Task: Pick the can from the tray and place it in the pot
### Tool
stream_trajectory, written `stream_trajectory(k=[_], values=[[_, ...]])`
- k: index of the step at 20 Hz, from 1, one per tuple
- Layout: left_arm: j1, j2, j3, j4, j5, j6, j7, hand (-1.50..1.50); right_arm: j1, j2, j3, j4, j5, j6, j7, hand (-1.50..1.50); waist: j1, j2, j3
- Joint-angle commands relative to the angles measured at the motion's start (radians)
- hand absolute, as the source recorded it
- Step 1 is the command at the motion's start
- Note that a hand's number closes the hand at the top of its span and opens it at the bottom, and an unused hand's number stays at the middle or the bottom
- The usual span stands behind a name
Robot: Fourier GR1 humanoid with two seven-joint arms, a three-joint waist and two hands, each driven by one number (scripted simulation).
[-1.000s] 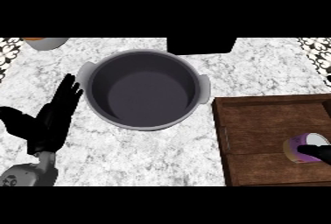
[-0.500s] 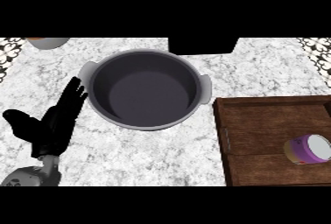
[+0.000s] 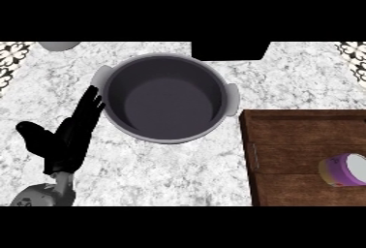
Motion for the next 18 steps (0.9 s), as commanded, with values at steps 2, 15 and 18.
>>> stream_trajectory(k=[2, 15, 18], values=[[-0.038, -0.008, 0.023, 0.03, 0.004, -0.015, 0.028, 0.0, 0.003, -0.021, -0.037, -0.083, -0.039, 0.105, 0.208, -1.5, 0.008, 0.002, 0.0], [0.012, -0.051, 0.014, -0.03, -0.05, -0.05, 0.029, 0.0, -0.173, 0.095, 0.206, 0.0, 0.23, 0.183, 0.336, -1.5, 0.027, 0.004, 0.002], [-0.021, -0.041, 0.072, -0.003, -0.028, -0.076, 0.056, 0.0, -0.155, 0.181, 0.204, -0.044, 0.336, 0.184, 0.326, -1.5, 0.02, 0.003, 0.002]])
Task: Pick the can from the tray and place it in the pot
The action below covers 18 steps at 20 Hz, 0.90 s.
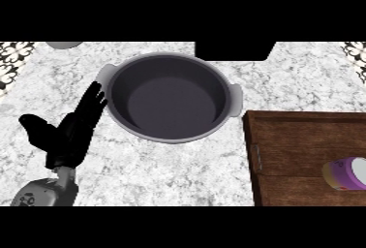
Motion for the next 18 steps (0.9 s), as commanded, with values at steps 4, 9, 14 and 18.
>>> stream_trajectory(k=[4, 9, 14, 18], values=[[0.038, -0.028, -0.007, -0.07, -0.051, 0.008, 0.039, 0.0, -0.103, 0.139, 0.053, 0.002, 0.111, 0.014, 0.076, -1.5, 0.005, -0.001, 0.0], [-0.043, -0.054, 0.029, -0.006, -0.055, -0.015, 0.051, 0.0, -0.126, 0.221, 0.047, -0.018, 0.171, 0.051, 0.06, -1.5, 0.0, 0.0, 0.0], [0.069, -0.06, 0.029, -0.061, -0.055, -0.062, -0.009, 0.0, -0.177, 0.281, 0.083, -0.062, 0.186, 0.095, 0.161, -1.5, 0.006, 0.0, 0.0], [-0.027, -0.061, 0.059, 0.001, -0.083, -0.046, 0.046, 0.0, -0.134, 0.358, 0.115, -0.074, 0.307, 0.068, 0.157, -1.5, -0.001, 0.0, 0.0]])
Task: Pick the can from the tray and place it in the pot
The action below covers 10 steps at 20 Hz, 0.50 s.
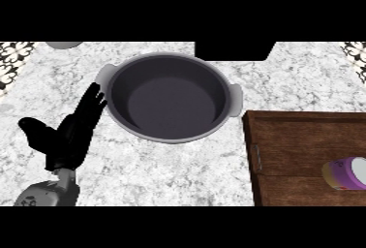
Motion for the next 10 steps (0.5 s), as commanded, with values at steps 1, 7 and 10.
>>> stream_trajectory(k=[1, 7, 10], values=[[-0.011, -0.039, -0.024, -0.001, -0.026, 0.006, 0.002, 0.0, -0.092, 0.046, 0.074, 0.024, 0.067, 0.0, 0.128, -1.5, 0.005, 0.001, 0.0], [0.067, -0.035, 0.004, -0.076, -0.038, -0.009, 0.017, 0.0, -0.08, 0.091, 0.103, 0.065, 0.204, 0.01, 0.058, -1.5, 0.002, -0.001, 0.0], [0.018, -0.03, 0.031, -0.007, -0.031, -0.038, 0.009, 0.0, -0.06, 0.121, 0.165, 0.084, 0.292, -0.018, 0.018, -1.5, 0.0, 0.0, 0.0]])
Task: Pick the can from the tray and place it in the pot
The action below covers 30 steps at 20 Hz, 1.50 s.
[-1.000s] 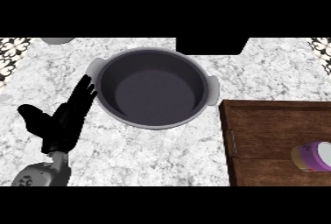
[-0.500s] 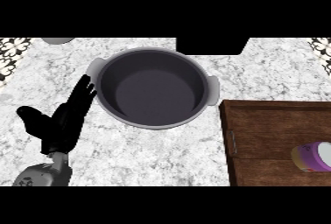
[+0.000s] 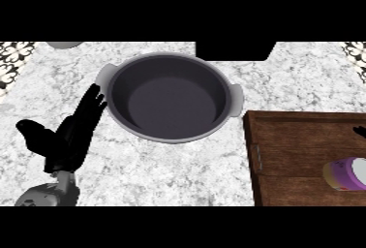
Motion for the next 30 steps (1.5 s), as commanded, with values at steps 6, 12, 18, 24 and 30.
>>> stream_trajectory(k=[6, 12, 18, 24, 30], values=[[-0.01, -0.06, -0.025, -0.036, -0.063, 0.037, 0.043, 0.0, -0.002, 0.013, 0.055, 0.107, 0.163, 0.002, -0.069, -1.5, -0.001, -0.001, 0.0], [-0.051, -0.024, 0.06, 0.017, -0.017, -0.04, 0.029, 0.0, -0.091, 0.015, 0.092, 0.224, 0.255, 0.002, -0.095, -1.5, -0.001, 0.0, 0.0], [0.012, -0.046, 0.068, 0.051, -0.028, -0.072, -0.057, 0.0, -0.142, 0.084, 0.106, 0.269, 0.294, -0.002, -0.073, -1.5, 0.002, 0.0, 0.0], [-0.107, -0.05, 0.073, 0.09, -0.059, -0.041, 0.007, 0.0, -0.145, 0.028, 0.036, 0.256, 0.226, -0.028, -0.266, 1.5, -0.004, 0.0, 0.0], [0.009, -0.089, 0.015, -0.065, -0.096, -0.029, 0.061, 0.0, -0.123, 0.095, 0.066, 0.264, 0.311, -0.099, -0.294, 1.5, -0.001, -0.001, 0.0]])
